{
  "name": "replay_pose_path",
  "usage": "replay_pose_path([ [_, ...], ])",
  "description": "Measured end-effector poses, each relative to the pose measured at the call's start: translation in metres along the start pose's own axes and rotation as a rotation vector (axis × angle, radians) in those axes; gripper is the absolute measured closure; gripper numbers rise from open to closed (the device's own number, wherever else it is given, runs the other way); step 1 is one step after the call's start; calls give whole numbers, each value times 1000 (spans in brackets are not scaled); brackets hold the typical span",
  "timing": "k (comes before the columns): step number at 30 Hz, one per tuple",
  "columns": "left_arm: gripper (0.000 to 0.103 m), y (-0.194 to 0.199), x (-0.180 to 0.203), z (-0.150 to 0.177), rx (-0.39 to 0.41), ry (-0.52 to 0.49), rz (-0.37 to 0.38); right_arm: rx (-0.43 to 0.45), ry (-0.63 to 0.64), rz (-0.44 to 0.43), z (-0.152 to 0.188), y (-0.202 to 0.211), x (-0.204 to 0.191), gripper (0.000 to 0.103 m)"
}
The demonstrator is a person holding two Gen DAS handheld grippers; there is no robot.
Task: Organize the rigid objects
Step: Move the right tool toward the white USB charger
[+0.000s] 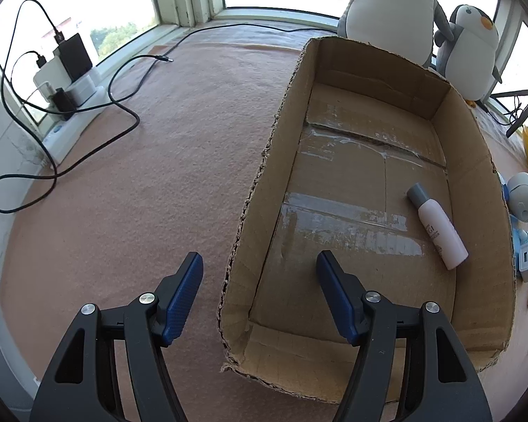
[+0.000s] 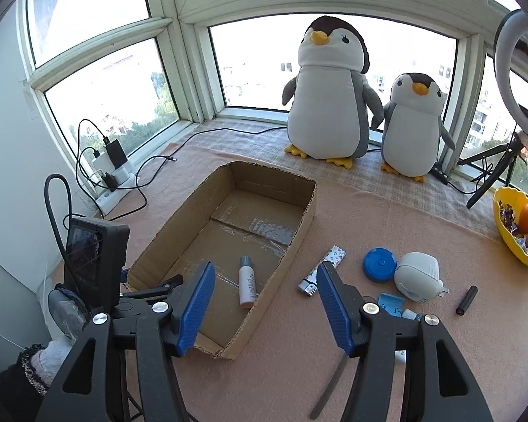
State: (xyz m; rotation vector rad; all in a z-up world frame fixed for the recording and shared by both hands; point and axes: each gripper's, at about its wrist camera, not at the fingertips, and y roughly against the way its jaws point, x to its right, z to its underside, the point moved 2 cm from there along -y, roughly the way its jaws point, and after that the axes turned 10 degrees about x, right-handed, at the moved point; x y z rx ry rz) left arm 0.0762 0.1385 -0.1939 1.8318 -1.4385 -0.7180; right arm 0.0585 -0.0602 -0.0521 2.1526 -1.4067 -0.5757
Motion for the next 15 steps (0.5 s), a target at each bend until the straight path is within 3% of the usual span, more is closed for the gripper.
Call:
replay_pose_path([
  [5,36,-1,0,-2,-1,-11,2,65,-38,78,-10,57,29,46],
  [9,36,-2,1,-2,0,-16,1,124,-57,166,-16,110,55,38],
  [15,36,-1,2,-1,2,-27,0,153,-109,276,-10,177,94,34],
])
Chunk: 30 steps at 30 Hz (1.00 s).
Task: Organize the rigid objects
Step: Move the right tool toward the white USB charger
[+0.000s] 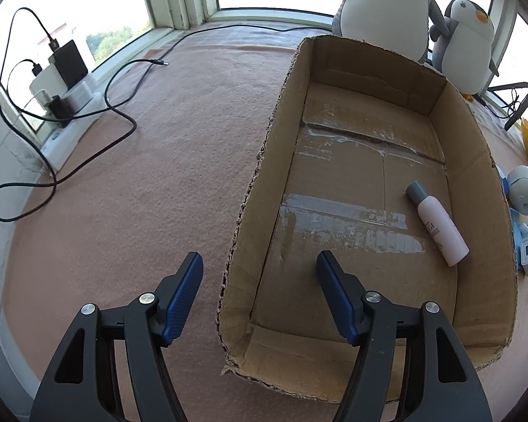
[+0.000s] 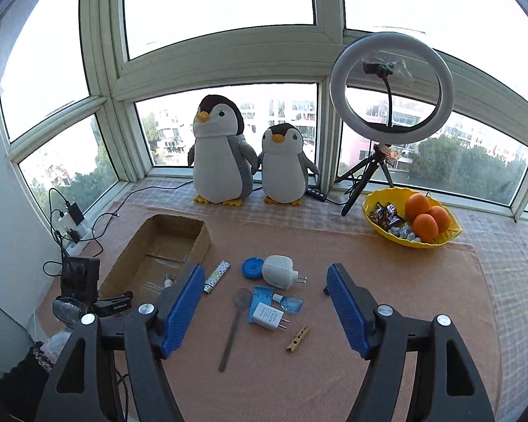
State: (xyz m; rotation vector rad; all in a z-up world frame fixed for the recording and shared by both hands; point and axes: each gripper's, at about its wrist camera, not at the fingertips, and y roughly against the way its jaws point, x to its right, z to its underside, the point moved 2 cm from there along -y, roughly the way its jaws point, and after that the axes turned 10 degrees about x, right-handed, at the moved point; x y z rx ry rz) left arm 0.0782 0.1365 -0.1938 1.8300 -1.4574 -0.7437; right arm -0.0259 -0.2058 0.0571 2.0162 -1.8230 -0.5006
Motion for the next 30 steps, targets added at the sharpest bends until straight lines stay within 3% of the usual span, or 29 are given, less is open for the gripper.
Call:
replay_pose_path([
  [4,36,0,0,1,2,-1,-2,-26,-12,60,18,11,27,33],
  [10,36,2,0,2,6,-11,-5,-118,-29,71,62,-12,49,33],
  [19,36,2,1,2,6,-18,-10,-224,-89,2,105,-65,54,33],
  [30,36,2,3,0,15,-16,-20,-358,-143,-78,122,-153,30,33],
])
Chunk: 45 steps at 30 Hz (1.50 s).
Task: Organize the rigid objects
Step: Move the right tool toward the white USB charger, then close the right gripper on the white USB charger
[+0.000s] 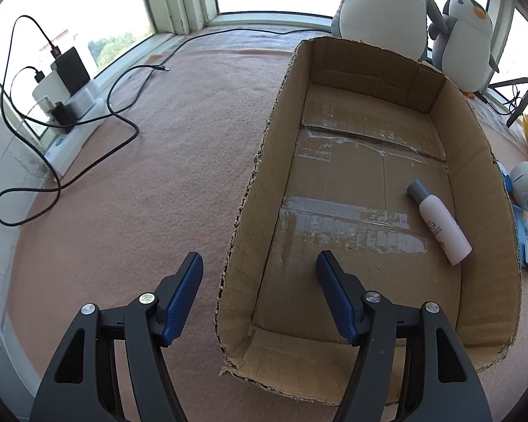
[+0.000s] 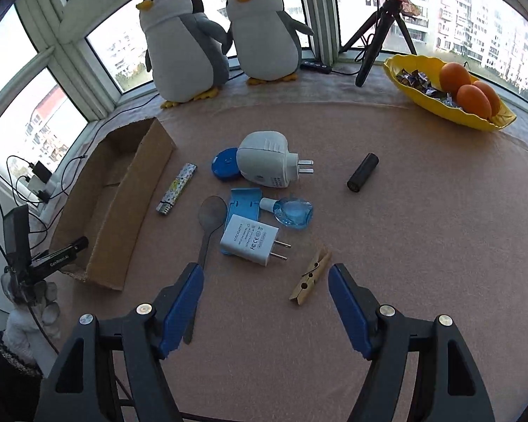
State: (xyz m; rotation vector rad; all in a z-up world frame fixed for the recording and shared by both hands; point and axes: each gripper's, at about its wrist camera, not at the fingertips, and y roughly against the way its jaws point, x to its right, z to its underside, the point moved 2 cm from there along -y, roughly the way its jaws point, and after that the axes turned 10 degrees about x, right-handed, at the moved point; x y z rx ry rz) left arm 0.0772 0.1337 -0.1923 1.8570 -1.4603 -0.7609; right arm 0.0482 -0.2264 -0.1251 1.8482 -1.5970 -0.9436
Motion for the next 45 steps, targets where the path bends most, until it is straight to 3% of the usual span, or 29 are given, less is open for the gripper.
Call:
replay_pose_path([
  [11,36,-1,-2,1,4,26,-3,-172,-158,-29,-17,-72,8,33],
  [16,35,0,-1,2,6,31,-12,-221,-165,-20,-16,-87,9,33],
  [23,35,1,1,2,9,24,-24,-235,-151,-30,-15,-90,5,34],
  [27,35,1,1,2,9,24,-24,-240,-129,-15,-16,-93,4,42],
  [34,35,1,1,2,9,24,-24,-232,-120,-14,-18,-93,3,44],
  [35,35,1,1,2,9,24,-24,-227,-122,-29,-18,-92,3,54],
  [36,35,1,1,2,9,24,-24,-225,-122,-40,-19,-90,2,57],
  [45,35,1,2,1,12,22,-25,-220,-116,-35,-19,-88,0,58],
])
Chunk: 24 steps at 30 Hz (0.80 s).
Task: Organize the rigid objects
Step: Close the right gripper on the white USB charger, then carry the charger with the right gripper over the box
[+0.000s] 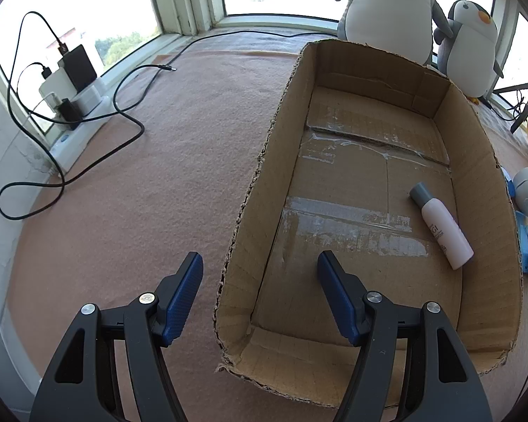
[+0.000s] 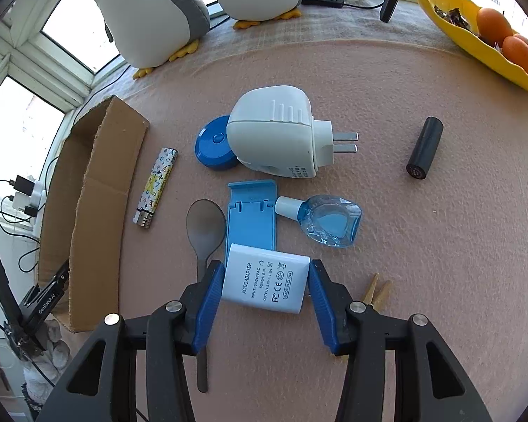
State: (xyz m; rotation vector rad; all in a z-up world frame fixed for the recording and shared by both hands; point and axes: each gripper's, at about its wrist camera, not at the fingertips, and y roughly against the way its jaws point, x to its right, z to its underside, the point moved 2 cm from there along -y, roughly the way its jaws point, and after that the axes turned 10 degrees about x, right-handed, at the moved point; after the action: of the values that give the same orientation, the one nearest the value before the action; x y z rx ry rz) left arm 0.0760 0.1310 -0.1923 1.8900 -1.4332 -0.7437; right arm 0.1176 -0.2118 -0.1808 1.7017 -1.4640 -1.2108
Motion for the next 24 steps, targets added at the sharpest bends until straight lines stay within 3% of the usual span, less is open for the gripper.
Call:
replay_pose_path([
  [10,35,0,0,-1,0,3,1,64,59,-37,6,27,-24,58],
  [24,35,0,-1,0,4,13,10,198,308,-201,10,58,-149,58],
])
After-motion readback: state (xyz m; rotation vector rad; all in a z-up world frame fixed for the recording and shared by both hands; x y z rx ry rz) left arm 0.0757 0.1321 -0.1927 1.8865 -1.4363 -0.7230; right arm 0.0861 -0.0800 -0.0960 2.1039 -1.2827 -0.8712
